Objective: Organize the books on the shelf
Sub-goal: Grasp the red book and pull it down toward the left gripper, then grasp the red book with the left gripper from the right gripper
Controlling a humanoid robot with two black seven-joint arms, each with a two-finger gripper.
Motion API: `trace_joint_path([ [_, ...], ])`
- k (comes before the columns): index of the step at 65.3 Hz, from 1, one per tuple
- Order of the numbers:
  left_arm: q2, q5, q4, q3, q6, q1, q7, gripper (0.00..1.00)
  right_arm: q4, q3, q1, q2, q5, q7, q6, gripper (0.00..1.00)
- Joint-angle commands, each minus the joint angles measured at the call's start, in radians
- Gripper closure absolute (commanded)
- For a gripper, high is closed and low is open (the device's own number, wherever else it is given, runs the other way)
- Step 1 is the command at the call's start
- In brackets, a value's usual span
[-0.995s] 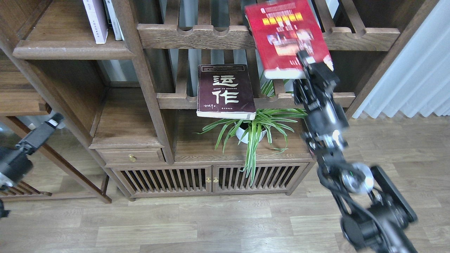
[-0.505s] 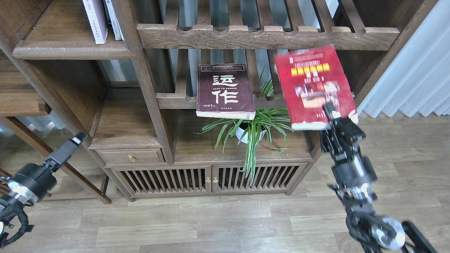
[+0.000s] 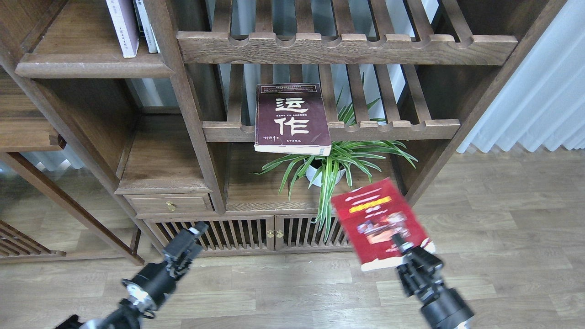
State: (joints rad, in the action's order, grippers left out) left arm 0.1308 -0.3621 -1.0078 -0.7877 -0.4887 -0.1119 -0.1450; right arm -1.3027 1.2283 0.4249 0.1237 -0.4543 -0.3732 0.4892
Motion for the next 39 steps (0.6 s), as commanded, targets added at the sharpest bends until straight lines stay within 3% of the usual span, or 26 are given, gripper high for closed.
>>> trace_joint_path([
  [1,-0.025,-0.034,-0.008,0.074,0.0,0.001,0.007,0.0,0.045,-0.038,-0.009,-0.073,0.037,-0.03,0.0,0.91],
  [14,-0.072,-0.034,-0.008,0.171,0.0,0.012,0.07,0.01,0.088,-0.09,-0.025,-0.114,0.066,-0.03,0.0,0.9],
  [39,-0.131,-0.024,0.017,0.217,0.0,0.018,0.077,0.05,0.088,-0.13,-0.025,-0.113,0.071,-0.033,0.0,0.9],
])
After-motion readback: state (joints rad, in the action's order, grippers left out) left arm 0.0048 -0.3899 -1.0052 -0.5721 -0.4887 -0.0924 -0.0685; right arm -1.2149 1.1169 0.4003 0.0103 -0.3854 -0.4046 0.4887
